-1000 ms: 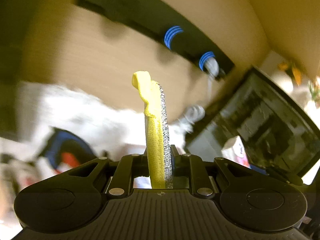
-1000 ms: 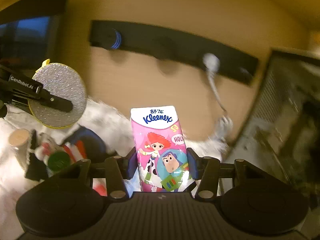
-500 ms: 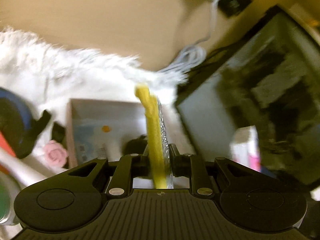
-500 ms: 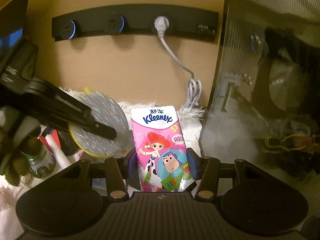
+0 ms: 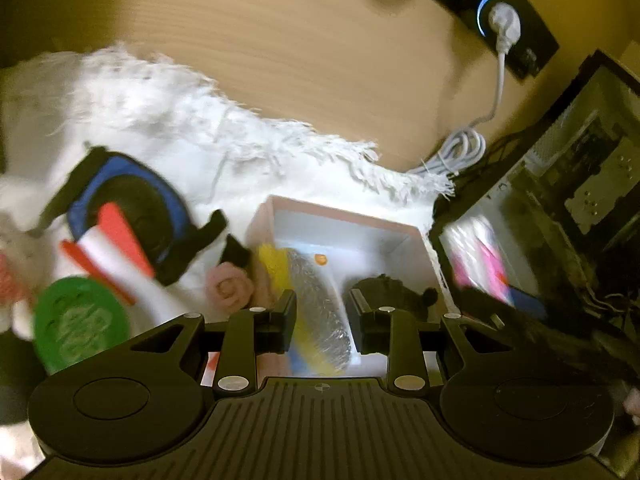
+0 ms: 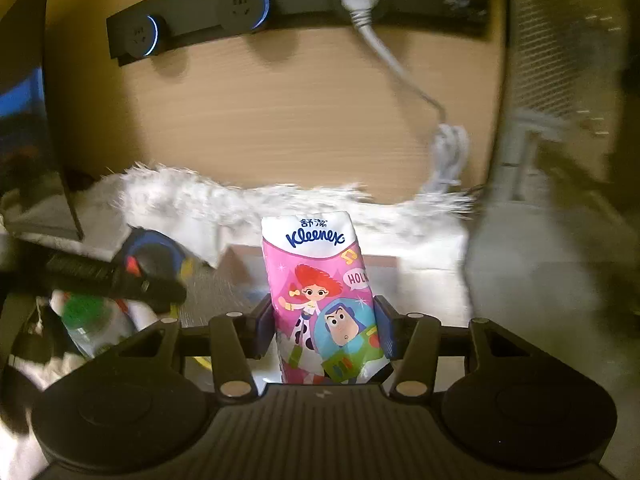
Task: Organize soft objects
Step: 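Carry headband and tissue pack into the pink box and open both grippers, then grasp the pink lace item on the cloth with the left gripper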
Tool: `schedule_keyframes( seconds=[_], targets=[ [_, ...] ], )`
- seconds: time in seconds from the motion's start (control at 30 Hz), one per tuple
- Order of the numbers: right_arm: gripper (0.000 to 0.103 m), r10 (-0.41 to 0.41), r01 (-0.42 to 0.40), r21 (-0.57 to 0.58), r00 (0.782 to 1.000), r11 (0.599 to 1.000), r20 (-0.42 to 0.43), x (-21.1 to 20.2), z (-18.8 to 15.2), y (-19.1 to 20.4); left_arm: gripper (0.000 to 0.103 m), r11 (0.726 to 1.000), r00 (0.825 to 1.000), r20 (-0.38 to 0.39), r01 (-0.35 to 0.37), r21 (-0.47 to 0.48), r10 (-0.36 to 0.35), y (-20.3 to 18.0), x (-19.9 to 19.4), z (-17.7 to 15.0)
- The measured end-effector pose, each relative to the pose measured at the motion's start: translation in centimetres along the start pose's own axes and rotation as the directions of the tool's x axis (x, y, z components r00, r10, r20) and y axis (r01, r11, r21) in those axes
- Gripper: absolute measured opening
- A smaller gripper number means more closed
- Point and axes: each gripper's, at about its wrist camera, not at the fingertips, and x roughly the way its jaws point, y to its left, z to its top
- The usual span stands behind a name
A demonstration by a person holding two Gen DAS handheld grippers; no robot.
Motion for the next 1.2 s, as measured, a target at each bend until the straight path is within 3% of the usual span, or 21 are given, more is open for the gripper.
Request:
schedule_keyframes(
  seconds=[0.13, 0.2, 0.3, 0.43, 0.57, 0.67, 0.73, 0.8, 0.93, 1.07, 1.2],
  targets=[
    [0.062, 0.065, -0.065, 0.044, 0.998, 0.997, -0.007, 2.9, 1.0, 0.5, 0.031, 1.000, 1.000, 0.031, -0.004, -0.029, 0.005, 1.3, -2.4, -1.0],
    [0.077, 0.084, -0.084, 0.039, 0.996, 0.996, 0.007, 3.6, 1.1, 1.0, 0.031, 0.999, 0.999, 0.042, -0.019, -0.036, 0.020, 1.7, -3.6, -1.5],
    [0.077, 0.089, -0.089, -0.001, 0.996, 0.996, 0.025, 3.8, 0.6, 2.1, 0.031, 0.998, 0.997, 0.057, -0.058, -0.026, 0.059, 2.7, -5.6, -2.7],
    [0.077, 0.095, -0.096, -0.050, 0.995, 0.994, -0.009, 4.5, -0.7, 3.4, 0.031, 0.992, 0.990, 0.061, -0.125, -0.035, 0.127, 4.8, -8.2, -5.1],
    [0.077, 0.012, -0.020, -0.105, 0.997, 0.994, -0.077, 6.5, -2.3, 4.8, 0.031, 0.977, 0.976, 0.095, -0.189, -0.095, 0.198, 7.8, -10.8, -7.7],
    [0.077, -0.066, 0.049, -0.108, 0.986, 0.993, -0.155, 8.8, -3.4, 4.5, 0.031, 0.948, 0.947, 0.128, -0.273, -0.164, 0.295, 10.5, -12.9, -9.2],
    [0.079, -0.145, 0.127, -0.140, 0.981, 0.982, -0.126, 9.4, -4.0, 4.4, 0.031, 0.921, 0.926, 0.132, -0.321, -0.221, 0.354, 12.4, -14.3, -10.2],
    [0.080, -0.226, 0.200, -0.193, 0.967, 0.961, -0.121, 10.3, -4.3, 4.6, 0.031, 0.908, 0.921, 0.121, -0.332, -0.254, 0.371, 14.1, -15.1, -11.1],
    [0.081, -0.284, 0.251, -0.235, 0.951, 0.939, -0.119, 10.9, -4.5, 5.2, 0.031, 0.910, 0.928, 0.073, -0.338, -0.239, 0.365, 15.8, -15.3, -12.3],
    [0.081, -0.213, 0.191, -0.171, 0.970, 0.967, -0.120, 8.7, -4.3, 5.6, 0.031, 0.921, 0.937, 0.058, -0.324, -0.217, 0.343, 16.9, -15.8, -13.4],
    [0.089, -0.111, 0.106, -0.169, 0.993, 0.980, -0.026, 5.2, -4.4, 8.1, 0.031, 0.959, 0.968, 0.020, -0.245, -0.139, 0.250, 16.8, -15.8, -14.5]
  ],
)
